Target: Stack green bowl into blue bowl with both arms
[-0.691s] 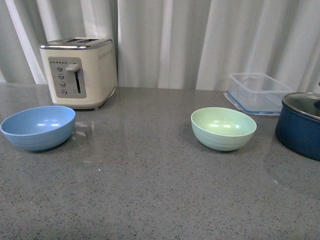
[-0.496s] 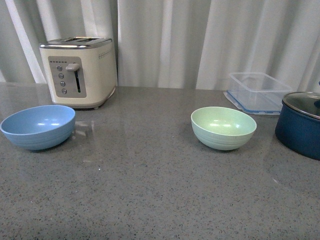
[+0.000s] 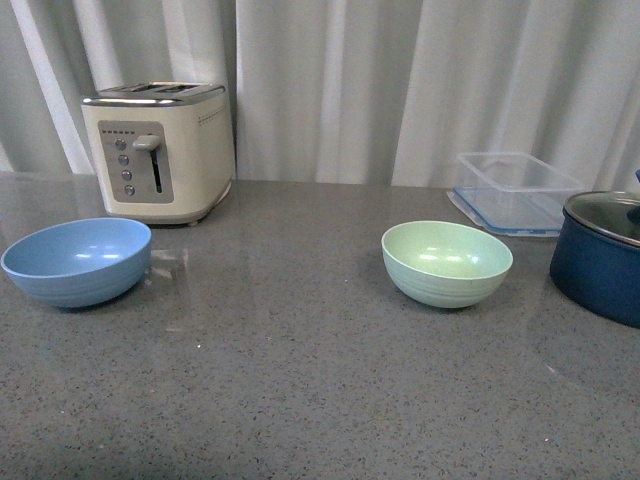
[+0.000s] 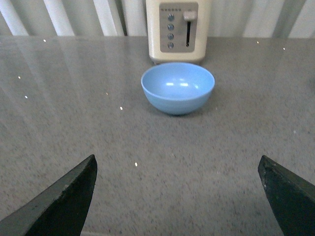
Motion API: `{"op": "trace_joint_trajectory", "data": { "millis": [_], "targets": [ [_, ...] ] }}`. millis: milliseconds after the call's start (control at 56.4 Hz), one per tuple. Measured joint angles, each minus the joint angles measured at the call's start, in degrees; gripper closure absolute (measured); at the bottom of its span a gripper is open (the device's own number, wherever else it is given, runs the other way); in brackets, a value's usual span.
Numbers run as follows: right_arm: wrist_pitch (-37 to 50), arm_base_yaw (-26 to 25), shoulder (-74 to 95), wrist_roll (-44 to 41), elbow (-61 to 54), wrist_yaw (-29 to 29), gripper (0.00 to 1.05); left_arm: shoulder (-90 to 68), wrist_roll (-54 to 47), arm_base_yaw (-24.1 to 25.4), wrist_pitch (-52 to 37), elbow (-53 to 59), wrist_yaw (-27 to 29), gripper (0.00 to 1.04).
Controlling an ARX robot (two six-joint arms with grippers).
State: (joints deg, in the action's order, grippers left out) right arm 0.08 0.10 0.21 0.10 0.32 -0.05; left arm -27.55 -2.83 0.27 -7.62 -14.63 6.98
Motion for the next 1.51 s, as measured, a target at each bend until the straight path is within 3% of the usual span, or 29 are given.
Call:
{"op": "trace_joint_trajectory", "data": {
  "millis": [390,816,1401,1507],
  "targets": [
    [0.0,0.0,0.0,0.0,0.0,0.0,0.1,-34.4,9.0,6.3,0.5,-29.7,-4.3,0.07],
    [0.0,0.0,0.0,0.0,0.0,0.0,0.1,-64.6,21.8,9.5,14.7,-53.7,-4.1,0.07],
    [0.0,0.0,0.0,0.0,0.0,0.0,0.1,-77.8,22.7,6.8,17.7,-61.8,-2.1,0.07],
    [0.0,0.0,0.0,0.0,0.0,0.0,0.1,-79.5,22.7,6.7,17.6,-62.0,-1.9,0.23]
  ]
}}
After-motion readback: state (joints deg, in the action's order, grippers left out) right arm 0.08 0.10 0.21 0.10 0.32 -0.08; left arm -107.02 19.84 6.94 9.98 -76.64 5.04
